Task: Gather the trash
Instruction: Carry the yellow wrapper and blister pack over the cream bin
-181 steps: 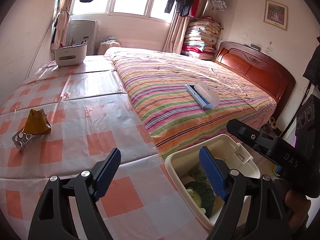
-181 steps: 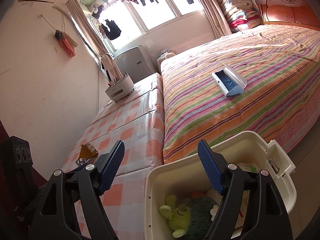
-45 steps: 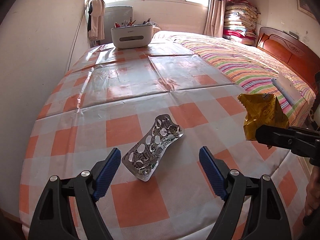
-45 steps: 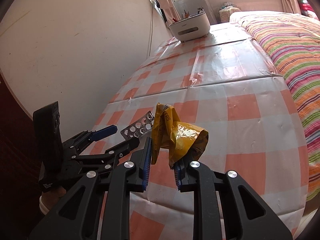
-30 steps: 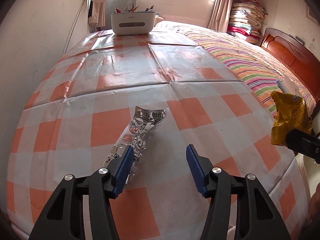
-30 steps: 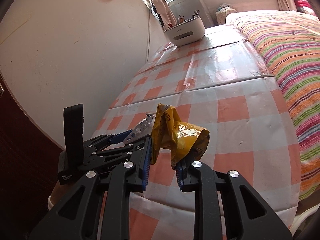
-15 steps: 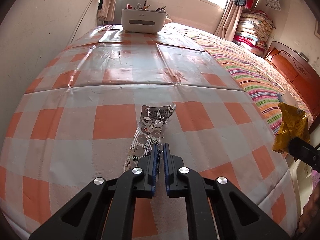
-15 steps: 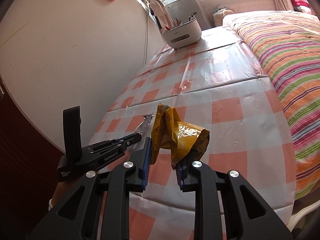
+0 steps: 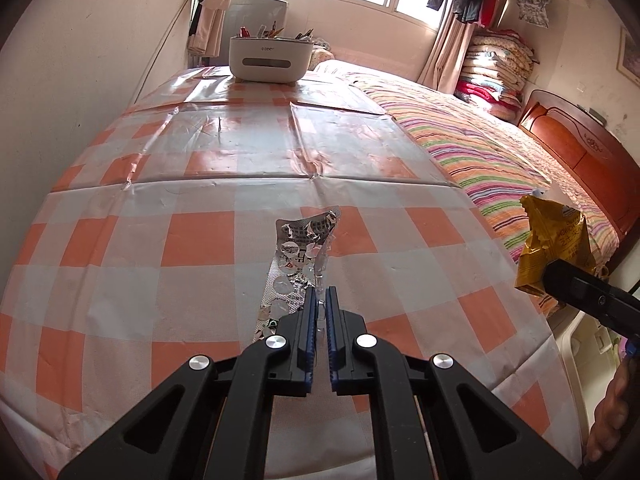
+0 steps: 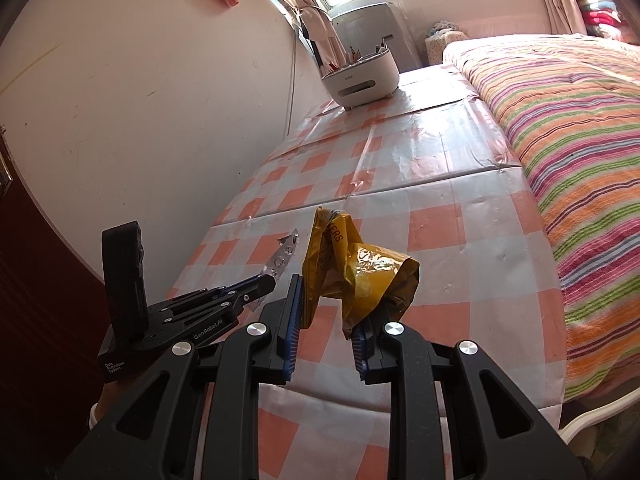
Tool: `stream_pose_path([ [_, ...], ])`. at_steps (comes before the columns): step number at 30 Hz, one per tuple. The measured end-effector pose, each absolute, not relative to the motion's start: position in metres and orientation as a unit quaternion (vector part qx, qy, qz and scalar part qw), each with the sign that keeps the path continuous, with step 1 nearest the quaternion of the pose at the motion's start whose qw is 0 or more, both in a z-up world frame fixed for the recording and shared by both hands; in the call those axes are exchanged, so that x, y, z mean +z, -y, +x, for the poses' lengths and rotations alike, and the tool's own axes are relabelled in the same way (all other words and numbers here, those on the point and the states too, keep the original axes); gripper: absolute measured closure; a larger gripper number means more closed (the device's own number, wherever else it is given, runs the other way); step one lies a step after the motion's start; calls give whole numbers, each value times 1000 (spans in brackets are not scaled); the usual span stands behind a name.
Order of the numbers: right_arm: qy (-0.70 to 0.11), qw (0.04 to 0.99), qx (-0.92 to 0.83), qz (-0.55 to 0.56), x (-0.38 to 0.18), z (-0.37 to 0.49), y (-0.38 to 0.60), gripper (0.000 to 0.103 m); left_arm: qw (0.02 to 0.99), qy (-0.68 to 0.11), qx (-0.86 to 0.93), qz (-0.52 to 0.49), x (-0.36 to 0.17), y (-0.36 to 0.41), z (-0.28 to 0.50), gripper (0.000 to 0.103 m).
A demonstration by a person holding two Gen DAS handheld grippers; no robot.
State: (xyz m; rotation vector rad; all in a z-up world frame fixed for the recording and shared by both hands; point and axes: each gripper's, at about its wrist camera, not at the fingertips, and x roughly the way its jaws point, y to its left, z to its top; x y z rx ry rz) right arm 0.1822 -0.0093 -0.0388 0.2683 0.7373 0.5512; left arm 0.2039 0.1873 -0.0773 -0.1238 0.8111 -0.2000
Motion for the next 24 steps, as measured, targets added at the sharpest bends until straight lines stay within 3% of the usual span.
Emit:
stream_pose_path([
  [24,-334,904,238,118,-31,137,59,81,909,-374,-179,-46,-53,-112,146,98],
])
